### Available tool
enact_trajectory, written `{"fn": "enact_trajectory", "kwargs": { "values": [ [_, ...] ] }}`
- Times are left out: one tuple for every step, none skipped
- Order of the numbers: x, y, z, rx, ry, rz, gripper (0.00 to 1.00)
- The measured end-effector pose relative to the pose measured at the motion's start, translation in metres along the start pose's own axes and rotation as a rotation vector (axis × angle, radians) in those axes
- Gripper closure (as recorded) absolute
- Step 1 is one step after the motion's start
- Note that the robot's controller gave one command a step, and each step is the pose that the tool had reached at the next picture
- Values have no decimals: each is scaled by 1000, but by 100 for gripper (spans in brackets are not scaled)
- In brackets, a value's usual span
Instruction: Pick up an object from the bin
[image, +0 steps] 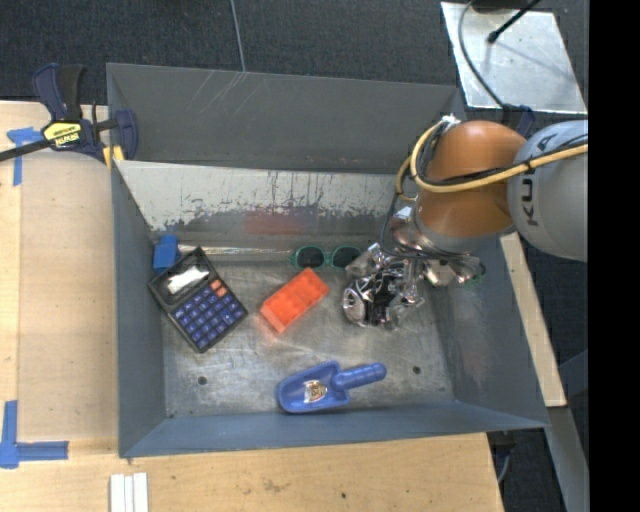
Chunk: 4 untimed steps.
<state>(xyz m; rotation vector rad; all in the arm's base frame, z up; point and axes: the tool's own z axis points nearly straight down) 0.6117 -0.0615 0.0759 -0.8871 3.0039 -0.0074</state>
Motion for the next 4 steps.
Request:
{"fn": "enact_trajectory", "kwargs": {
  "values": [
    [0, 0, 0, 0, 0, 0, 100],
    [1, 1, -4, -3, 3, 0, 100],
    [1, 2, -18, -7, 6, 1, 100],
    [0, 1, -32, -6, 5, 1, 100]
  ]
}}
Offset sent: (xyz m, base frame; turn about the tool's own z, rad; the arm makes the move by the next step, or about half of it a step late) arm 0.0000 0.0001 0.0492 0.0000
